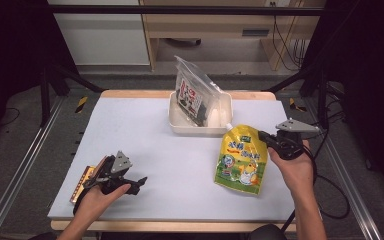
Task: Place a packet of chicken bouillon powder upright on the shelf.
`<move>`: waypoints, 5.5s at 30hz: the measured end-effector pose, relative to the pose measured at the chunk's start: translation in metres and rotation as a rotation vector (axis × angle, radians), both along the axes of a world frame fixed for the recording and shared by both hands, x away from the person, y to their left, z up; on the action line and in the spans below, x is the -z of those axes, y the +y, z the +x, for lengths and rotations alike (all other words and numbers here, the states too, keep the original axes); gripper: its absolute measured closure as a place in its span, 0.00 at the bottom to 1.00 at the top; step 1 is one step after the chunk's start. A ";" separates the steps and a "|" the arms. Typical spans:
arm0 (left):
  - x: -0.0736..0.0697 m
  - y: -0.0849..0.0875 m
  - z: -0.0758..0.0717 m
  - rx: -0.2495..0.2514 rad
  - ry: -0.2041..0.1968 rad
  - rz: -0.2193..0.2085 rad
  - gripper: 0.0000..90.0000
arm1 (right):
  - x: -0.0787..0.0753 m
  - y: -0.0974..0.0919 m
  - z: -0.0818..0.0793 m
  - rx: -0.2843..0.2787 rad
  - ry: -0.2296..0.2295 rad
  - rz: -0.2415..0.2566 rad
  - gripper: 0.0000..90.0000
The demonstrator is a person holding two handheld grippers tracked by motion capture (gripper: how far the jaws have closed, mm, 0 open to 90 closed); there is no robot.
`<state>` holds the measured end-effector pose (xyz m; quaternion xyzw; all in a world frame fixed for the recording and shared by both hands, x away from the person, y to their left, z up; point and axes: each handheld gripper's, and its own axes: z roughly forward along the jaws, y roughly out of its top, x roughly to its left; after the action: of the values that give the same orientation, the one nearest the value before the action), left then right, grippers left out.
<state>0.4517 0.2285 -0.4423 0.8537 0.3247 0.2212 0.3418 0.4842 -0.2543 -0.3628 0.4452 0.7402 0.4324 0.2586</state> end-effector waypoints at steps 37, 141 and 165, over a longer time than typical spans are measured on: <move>-0.077 -0.014 0.014 0.139 -0.026 -0.016 0.10 | -0.058 0.132 0.005 -0.498 -0.063 -0.114 1.00; -0.146 -0.078 0.045 0.445 -0.023 0.217 0.51 | -0.053 0.201 0.023 -0.711 0.177 -0.395 1.00; -0.107 -0.055 0.033 0.230 -0.025 0.082 0.09 | -0.082 0.090 0.017 -0.397 0.265 -0.271 1.00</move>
<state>0.4847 0.1736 -0.3348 0.8958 0.2108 0.2043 0.3337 0.5007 -0.1640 -0.2811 0.3055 0.8914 0.3098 0.1270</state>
